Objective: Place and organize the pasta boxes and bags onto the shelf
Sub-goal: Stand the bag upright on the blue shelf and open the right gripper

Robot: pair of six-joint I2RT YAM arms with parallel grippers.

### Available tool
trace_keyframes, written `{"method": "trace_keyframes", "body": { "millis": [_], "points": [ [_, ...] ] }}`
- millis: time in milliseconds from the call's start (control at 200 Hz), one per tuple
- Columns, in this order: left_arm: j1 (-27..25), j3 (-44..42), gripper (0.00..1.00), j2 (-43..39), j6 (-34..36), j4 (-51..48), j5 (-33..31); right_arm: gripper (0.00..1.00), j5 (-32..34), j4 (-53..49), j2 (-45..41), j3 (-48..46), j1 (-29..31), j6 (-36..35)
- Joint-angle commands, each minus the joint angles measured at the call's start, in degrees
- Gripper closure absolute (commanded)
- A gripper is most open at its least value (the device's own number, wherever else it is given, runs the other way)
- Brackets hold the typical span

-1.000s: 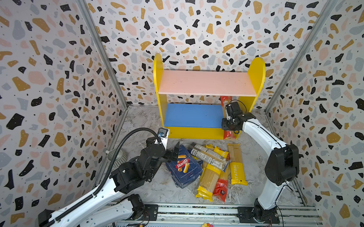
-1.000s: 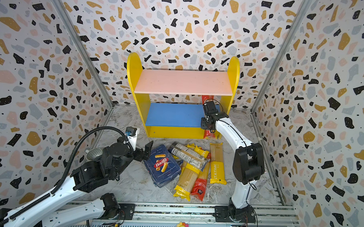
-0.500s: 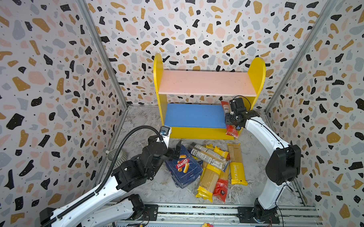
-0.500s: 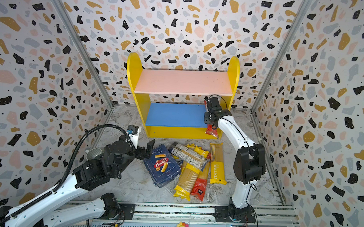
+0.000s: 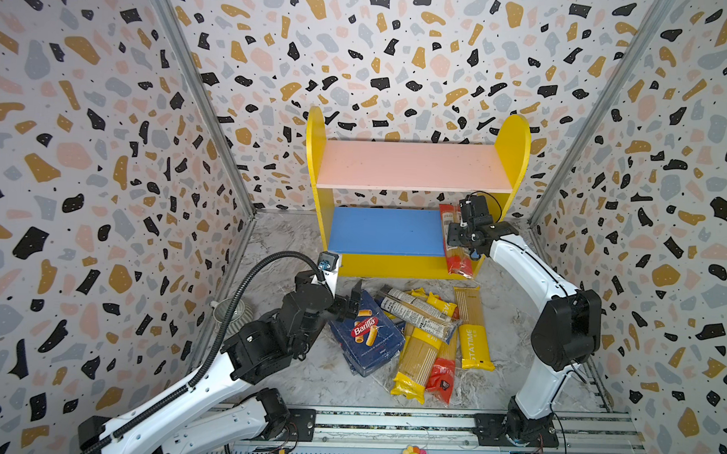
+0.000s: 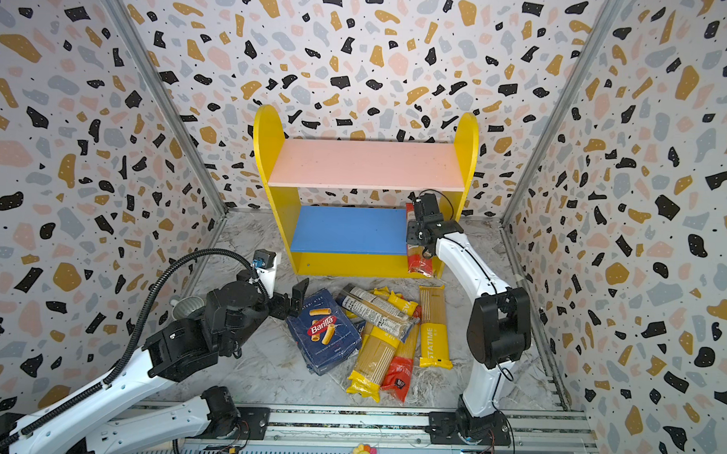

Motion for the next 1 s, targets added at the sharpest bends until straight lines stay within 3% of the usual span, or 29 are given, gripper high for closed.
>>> {"method": "trace_keyframes", "body": {
  "millis": [0, 250, 486, 996],
  "points": [
    [-0.2, 1.6, 0.00, -1.0, 0.3, 1.0, 0.0, 0.29, -2.0, 0.9, -3.3, -2.1, 0.5, 1.2],
    [-0.2, 1.6, 0.01, -1.2, 0.1, 0.5, 0.0, 0.29, -0.7, 0.4, -1.0, -2.6, 1.1, 1.3],
    [-0.2, 1.6, 0.00, -1.0, 0.5, 0.5, -0.7, 0.55, 1.9, -0.8, 2.1, 0.6, 1.0, 0.9],
    [-0.2, 1.5, 0.00, 0.7, 0.9, 0.8, -1.9, 0.59, 5.8, -0.6, 6.8, 4.0, -1.9, -0.9]
  ]
}}
